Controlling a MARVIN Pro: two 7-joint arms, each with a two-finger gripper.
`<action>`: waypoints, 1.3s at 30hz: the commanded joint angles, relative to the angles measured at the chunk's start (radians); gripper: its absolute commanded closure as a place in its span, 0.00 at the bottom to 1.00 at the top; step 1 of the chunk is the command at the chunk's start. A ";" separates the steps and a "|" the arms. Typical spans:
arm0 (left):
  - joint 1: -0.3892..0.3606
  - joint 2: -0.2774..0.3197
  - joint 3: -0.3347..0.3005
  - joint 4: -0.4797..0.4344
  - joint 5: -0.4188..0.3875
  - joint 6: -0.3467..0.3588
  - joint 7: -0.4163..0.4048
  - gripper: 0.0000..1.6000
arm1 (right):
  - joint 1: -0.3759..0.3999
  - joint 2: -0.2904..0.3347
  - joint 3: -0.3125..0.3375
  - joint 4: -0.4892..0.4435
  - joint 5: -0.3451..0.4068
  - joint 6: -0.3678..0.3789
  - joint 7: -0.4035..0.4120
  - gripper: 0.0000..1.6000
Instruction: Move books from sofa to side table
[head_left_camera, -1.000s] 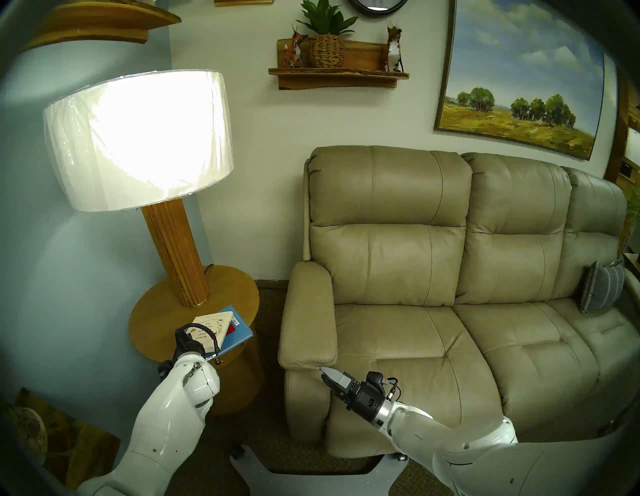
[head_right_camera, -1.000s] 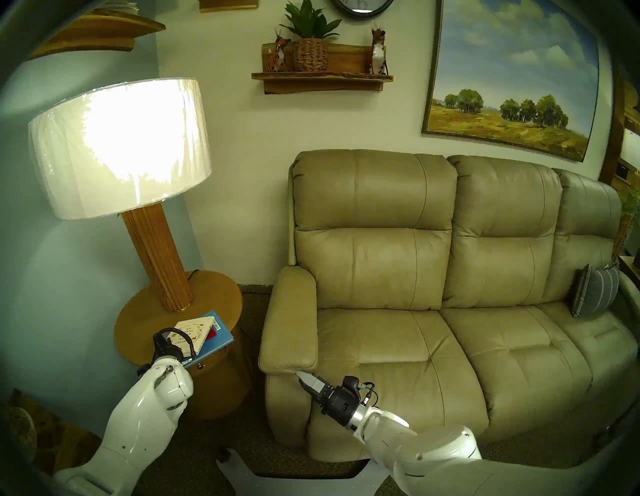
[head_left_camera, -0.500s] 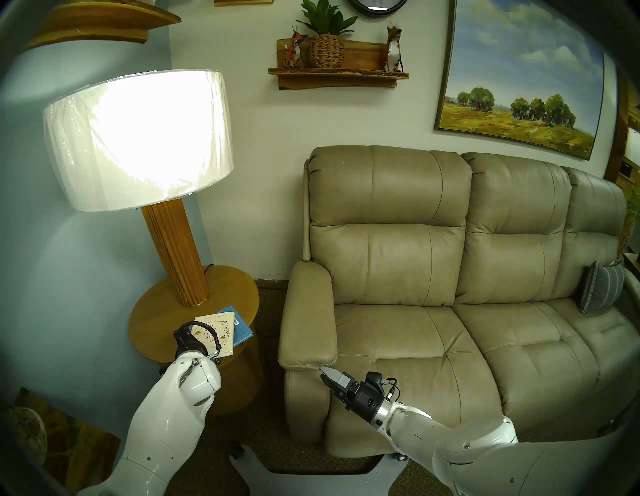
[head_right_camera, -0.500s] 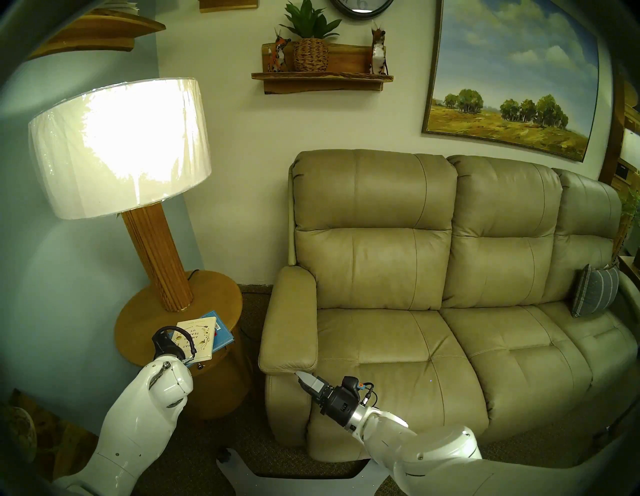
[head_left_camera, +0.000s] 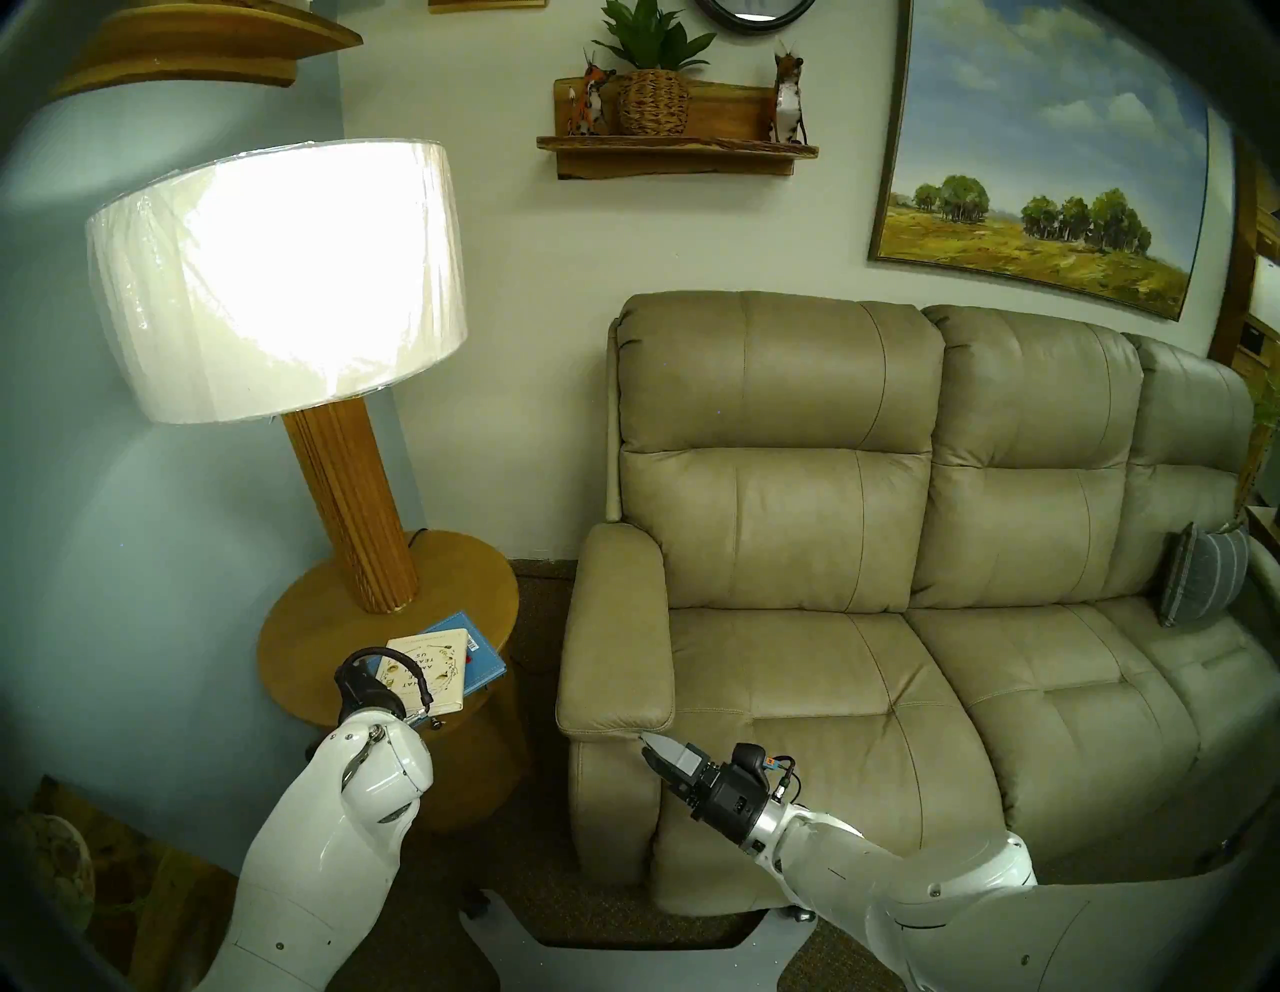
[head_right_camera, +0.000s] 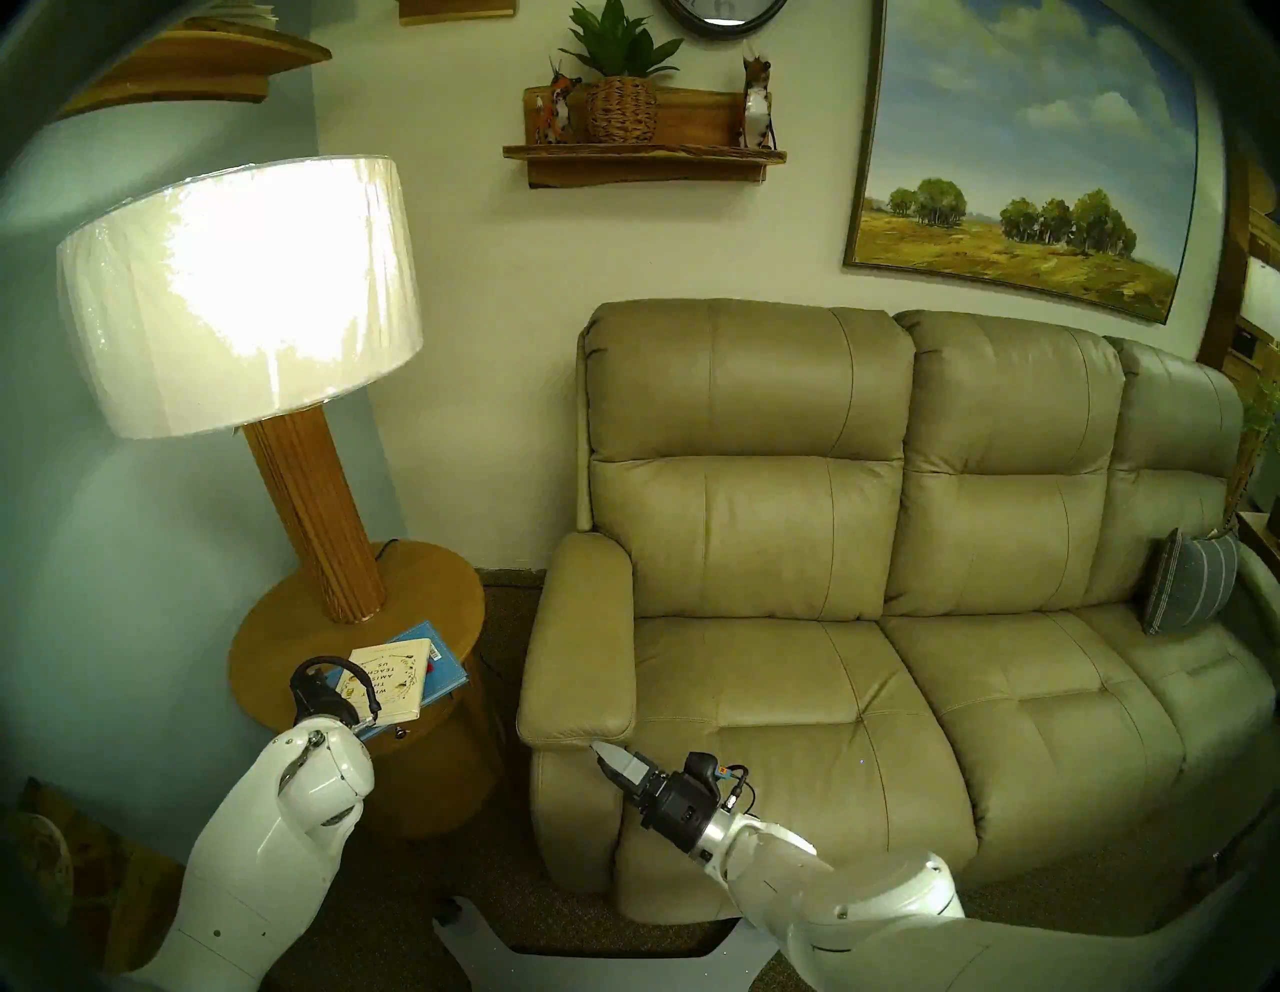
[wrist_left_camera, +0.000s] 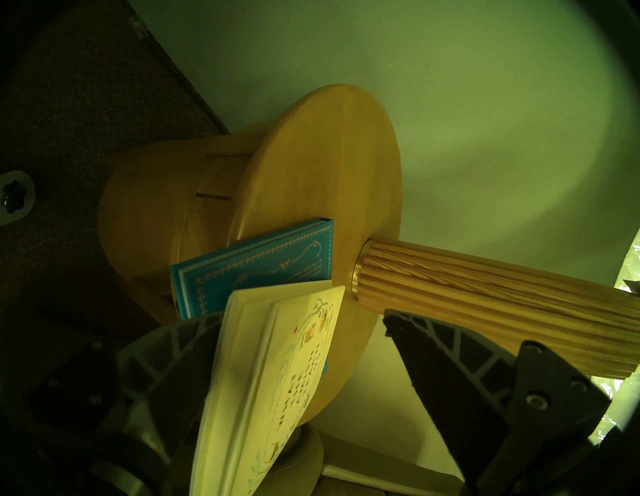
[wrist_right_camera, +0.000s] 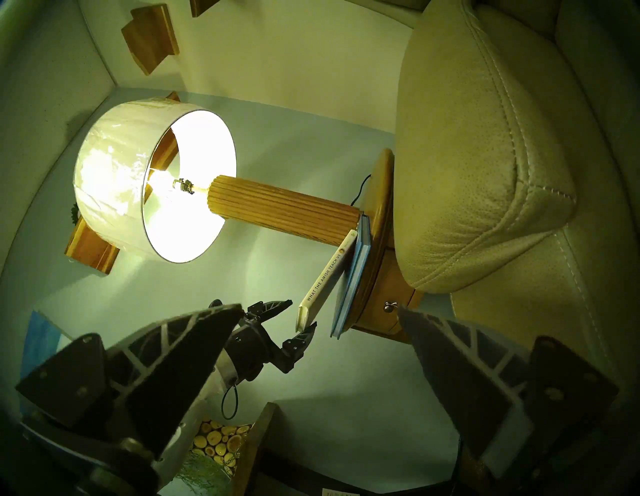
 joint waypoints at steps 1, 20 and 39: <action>0.022 0.003 -0.030 -0.018 -0.014 0.010 -0.020 0.12 | 0.009 0.000 -0.001 0.000 0.000 -0.001 0.011 0.00; -0.096 0.025 -0.055 0.147 -0.033 0.028 -0.018 0.15 | 0.000 0.009 0.002 0.005 0.002 -0.011 0.026 0.00; 0.037 -0.003 -0.074 0.027 0.002 -0.014 -0.081 0.00 | -0.006 0.020 0.004 0.011 0.004 -0.010 0.027 0.00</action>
